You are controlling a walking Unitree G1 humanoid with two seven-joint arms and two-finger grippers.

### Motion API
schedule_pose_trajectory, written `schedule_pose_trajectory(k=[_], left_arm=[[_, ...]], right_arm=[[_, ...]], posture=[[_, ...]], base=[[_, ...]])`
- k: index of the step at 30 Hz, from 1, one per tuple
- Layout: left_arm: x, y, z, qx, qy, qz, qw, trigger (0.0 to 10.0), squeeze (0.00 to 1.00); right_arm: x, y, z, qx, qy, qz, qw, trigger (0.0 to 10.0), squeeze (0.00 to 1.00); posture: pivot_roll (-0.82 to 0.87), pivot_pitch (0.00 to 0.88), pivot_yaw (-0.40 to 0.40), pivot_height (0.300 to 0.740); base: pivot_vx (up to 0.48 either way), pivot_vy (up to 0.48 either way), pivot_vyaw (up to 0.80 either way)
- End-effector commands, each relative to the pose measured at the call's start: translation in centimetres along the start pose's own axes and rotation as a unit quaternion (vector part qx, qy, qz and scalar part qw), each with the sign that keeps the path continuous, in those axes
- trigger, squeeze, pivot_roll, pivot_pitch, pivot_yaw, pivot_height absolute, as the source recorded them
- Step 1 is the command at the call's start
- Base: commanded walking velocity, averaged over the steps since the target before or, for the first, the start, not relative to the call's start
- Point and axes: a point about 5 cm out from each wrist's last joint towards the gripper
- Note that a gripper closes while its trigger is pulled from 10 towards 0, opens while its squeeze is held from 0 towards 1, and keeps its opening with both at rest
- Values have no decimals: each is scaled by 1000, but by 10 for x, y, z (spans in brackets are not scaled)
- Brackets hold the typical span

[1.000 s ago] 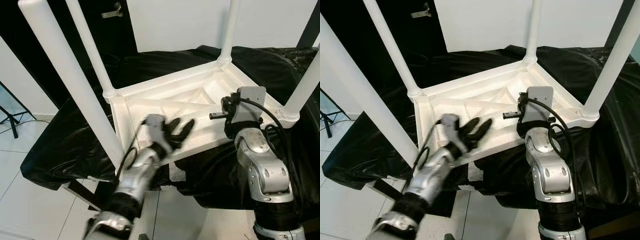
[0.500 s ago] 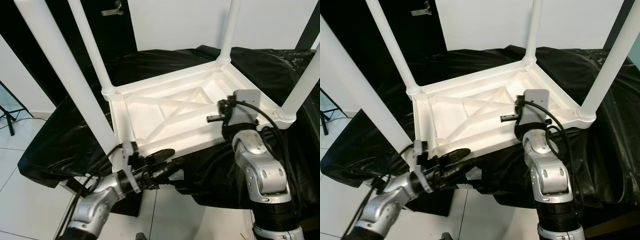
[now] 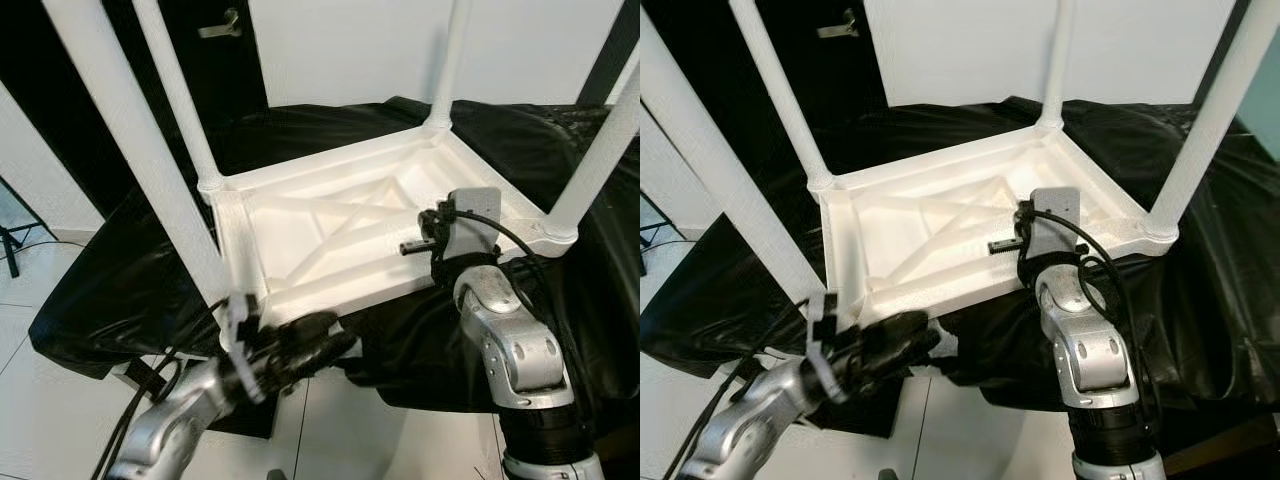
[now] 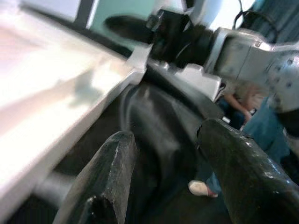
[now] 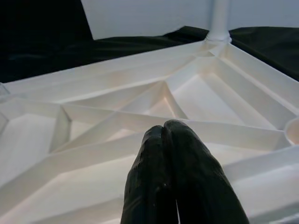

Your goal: Building children table

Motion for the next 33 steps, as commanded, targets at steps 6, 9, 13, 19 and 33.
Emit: schedule_pose_trajectory(k=[6, 9, 13, 19, 33], left_arm=[[-9, 26, 5, -8, 14, -40, 999, 10000, 0], [-11, 37, 1, 36, 4, -35, 999, 10000, 0], [-10, 40, -1, 52, -1, -32, 998, 10000, 0], [18, 75, -12, 164, -75, -26, 983, 10000, 0], [41, 127, -10, 244, -113, -79, 960, 10000, 0]], right_arm=[[-9, -1, -2, 8, 1, -15, 1000, 10000, 0], [-11, -2, -3, 13, 2, -17, 1000, 10000, 0], [-11, -3, -3, 13, 3, -17, 1000, 10000, 0], [-12, -6, -8, 27, 3, -17, 999, 10000, 0], [-13, -11, -14, 50, 4, -15, 999, 10000, 0]], posture=[[-34, 5, 31, 740], [-20, 1, 29, 740], [-20, 1, 29, 740], [12, 0, 20, 740], [56, 0, -7, 740]], base=[[0, 0, 0], [0, 0, 0], [0, 0, 0], [0, 0, 0], [0, 0, 0]])
Point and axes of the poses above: a point about 5 cm out from each wrist's last joint towards the gripper, its own y axis pointing back from the gripper into the wrist, its own x axis along the axis of the wrist's last joint, z = x × y, and after that the axes turned 4 degrees about y, right-handed
